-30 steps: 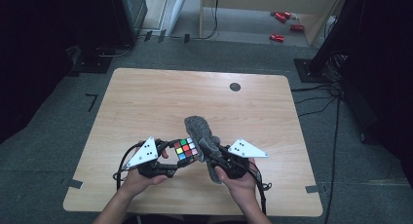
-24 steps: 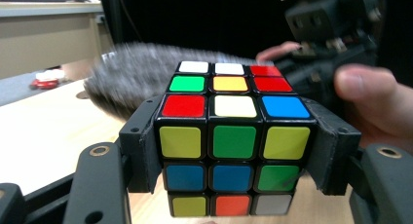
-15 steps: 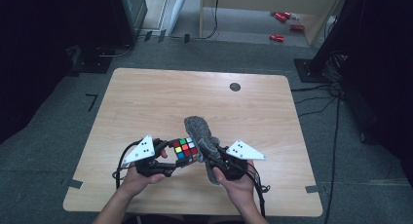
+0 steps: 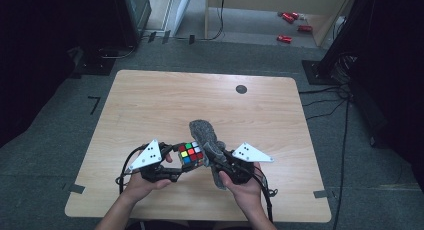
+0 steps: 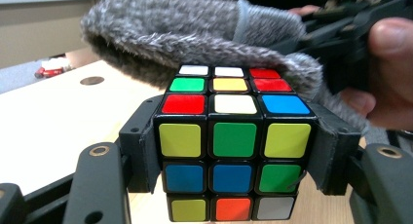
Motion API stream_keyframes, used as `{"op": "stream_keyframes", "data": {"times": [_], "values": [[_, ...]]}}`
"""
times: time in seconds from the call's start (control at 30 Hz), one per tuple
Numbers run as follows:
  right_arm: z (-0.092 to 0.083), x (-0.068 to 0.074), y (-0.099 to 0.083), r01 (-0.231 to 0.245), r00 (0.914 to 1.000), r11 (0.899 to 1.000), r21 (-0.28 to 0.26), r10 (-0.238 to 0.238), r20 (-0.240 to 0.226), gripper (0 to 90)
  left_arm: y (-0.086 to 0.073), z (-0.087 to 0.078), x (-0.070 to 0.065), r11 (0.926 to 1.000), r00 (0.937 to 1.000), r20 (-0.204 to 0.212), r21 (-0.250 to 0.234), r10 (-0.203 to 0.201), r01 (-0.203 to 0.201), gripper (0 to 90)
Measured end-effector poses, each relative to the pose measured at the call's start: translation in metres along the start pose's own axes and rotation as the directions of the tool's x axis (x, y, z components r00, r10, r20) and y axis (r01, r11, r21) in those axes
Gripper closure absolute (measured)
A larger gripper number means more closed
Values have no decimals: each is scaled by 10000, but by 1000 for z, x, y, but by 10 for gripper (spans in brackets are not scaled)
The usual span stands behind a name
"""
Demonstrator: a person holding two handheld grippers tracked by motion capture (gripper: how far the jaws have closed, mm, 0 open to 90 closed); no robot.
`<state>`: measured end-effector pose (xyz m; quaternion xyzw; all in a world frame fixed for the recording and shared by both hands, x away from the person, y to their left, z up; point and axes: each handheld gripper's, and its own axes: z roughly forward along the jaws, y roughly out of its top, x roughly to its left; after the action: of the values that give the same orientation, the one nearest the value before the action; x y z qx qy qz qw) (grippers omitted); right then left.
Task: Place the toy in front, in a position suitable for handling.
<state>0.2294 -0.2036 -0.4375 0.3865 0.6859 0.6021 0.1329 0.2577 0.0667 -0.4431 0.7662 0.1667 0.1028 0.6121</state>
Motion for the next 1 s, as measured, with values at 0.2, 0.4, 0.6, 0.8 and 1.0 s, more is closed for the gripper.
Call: {"op": "stream_keyframes", "data": {"times": [0.2, 0.4, 0.6, 0.8, 1.0], "values": [[14, -1, -14, -21, 9998, 9968, 794, 37, -198, 712, 4, -9, 7, 9992, 9992, -305, -325, -248, 238, 349], [4, -2, -2, 163, 9997, 9992, 370, -157, -169, 712, -1, -1, 1, 9997, 9996, -261, 193, 126, -121, 350], [14, -5, -14, -164, 9994, 9961, 871, 191, -304, 711, 4, -7, 2, 9998, 9990, -449, -215, 49, -58, 349], [11, 3, -8, 285, 9990, 9966, 773, -257, -368, 710, -1, -7, 11, 9994, 9977, -578, -28, -345, 344, 350], [7, -8, -7, -162, 9996, 9987, 482, 173, -223, 710, 1, 2, -3, 9999, 9999, -95, 119, 89, -88, 349]]}}
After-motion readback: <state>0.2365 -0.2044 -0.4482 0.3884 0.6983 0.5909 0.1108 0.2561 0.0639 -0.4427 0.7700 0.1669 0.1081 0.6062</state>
